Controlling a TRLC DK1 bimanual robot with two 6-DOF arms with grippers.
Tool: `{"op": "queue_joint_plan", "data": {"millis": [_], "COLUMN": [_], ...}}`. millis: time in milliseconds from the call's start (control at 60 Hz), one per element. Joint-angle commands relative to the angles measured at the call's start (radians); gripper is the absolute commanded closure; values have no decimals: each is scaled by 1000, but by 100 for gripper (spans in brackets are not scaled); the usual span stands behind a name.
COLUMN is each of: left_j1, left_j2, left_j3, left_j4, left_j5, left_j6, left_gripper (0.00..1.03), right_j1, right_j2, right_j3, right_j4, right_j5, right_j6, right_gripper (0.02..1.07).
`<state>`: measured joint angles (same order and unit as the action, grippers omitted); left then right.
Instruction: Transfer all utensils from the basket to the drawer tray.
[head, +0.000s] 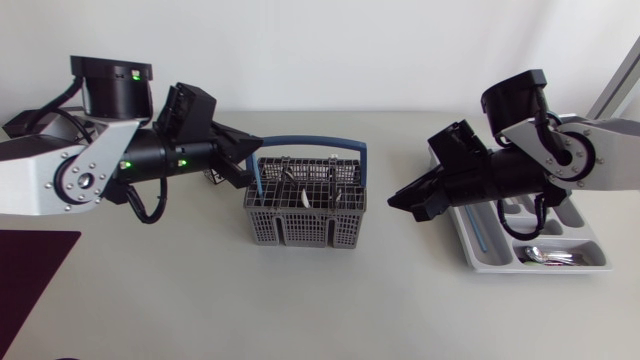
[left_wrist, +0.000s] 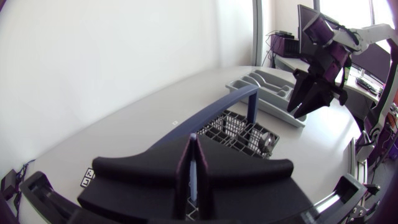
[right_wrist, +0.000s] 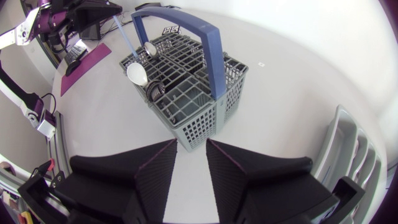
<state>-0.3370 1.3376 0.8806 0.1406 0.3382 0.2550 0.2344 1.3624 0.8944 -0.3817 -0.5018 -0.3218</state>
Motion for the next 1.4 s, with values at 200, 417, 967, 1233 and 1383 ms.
{"op": "queue_joint_plan", "data": {"millis": [200,417,967,1233,1383], "left_j1": [-22,-66,-7,-10,-11], "left_j2": [-195,-187,9,25,34], "left_j3": [101,196,314,322,328], "left_j4": [-90,-233,-311,-311,-311], "left_j5": [-1,108,447,458,459], "left_j6": [-129,-240,-447,-465,-470], "left_gripper": [100,100,100,100,100], "right_j1": [51,174,329,339,353], "right_j2": [-114,-146,33,104,129], "right_j3": [-14,44,222,267,275], "right_j4": [3,9,21,30,38], "right_j5": [-4,-7,-72,-72,-72], "right_j6": [-8,26,92,99,98], "right_gripper": [58,54,47,67,90]}}
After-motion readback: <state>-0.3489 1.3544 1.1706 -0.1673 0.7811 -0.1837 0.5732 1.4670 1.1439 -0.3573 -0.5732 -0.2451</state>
